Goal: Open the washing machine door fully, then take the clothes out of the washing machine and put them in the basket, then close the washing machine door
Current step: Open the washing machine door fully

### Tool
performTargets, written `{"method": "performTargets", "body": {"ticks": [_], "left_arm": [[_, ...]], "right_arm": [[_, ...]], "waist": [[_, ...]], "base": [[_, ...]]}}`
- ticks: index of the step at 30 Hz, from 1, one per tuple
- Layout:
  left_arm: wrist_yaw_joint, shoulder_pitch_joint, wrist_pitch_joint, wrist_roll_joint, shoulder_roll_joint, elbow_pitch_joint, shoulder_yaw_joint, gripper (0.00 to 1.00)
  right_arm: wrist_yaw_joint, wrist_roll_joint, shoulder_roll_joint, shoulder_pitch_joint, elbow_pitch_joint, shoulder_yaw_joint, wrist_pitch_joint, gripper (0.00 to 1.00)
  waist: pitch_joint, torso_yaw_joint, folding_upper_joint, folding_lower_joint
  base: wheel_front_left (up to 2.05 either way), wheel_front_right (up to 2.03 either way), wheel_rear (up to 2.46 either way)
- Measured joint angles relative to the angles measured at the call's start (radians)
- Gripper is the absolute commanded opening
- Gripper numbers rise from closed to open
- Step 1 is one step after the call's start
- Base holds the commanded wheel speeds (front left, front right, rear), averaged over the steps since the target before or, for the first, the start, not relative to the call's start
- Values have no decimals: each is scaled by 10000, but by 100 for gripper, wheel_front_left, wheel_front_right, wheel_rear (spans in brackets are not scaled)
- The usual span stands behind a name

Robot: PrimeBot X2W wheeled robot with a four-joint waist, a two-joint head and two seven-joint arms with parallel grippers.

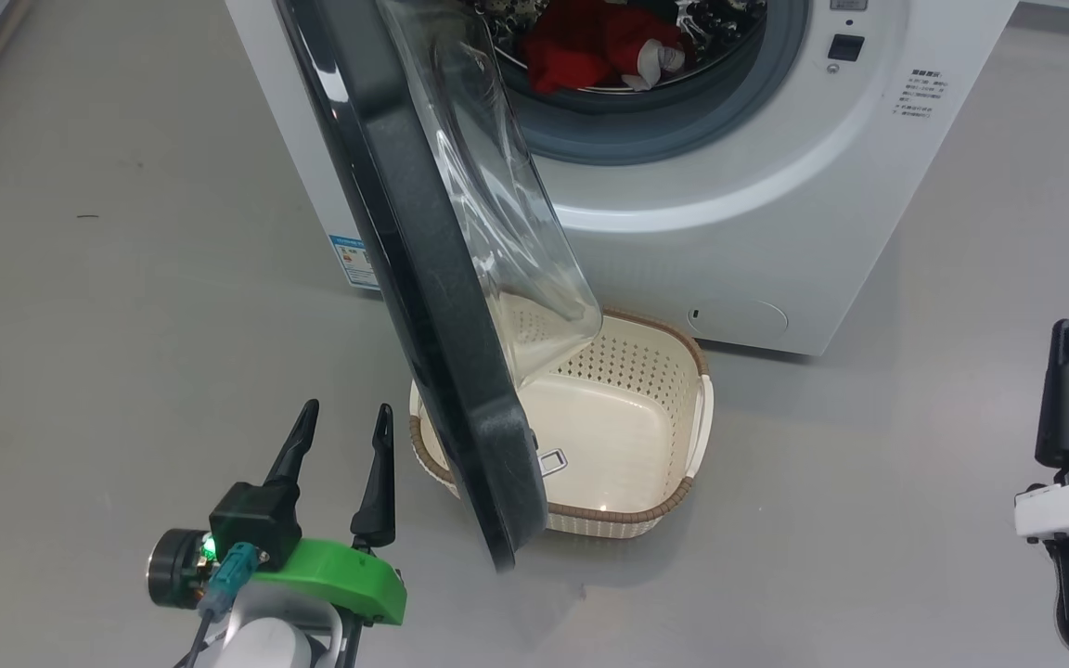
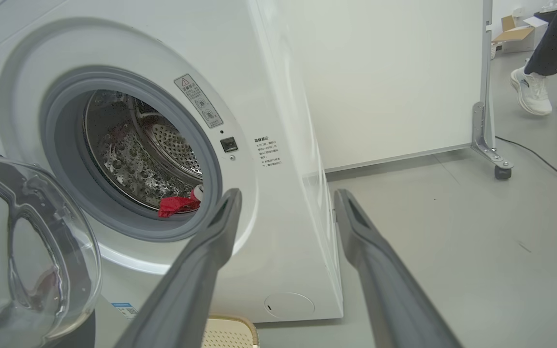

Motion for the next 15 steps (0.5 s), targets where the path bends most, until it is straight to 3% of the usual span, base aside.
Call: {"method": "performTargets", "body": {"ticks": [8, 11, 15], "left_arm": [[0, 20, 0, 2, 0, 50, -6, 100], [0, 52, 0, 2, 2, 65, 0, 100], [0, 57, 0, 2, 2, 75, 4, 100]], "right_arm": [[-700, -2100, -102, 161, -236, 159, 566, 100], [-943, -2828, 382, 220, -821, -165, 635, 100], [-951, -3315, 800, 415, -1074, -44, 637, 100]], "waist": [[-64, -3, 0, 0], [-82, -1, 0, 0], [-86, 7, 0, 0]], "base": [[0, 0, 0], [0, 0, 0], [0, 0, 0]]}}
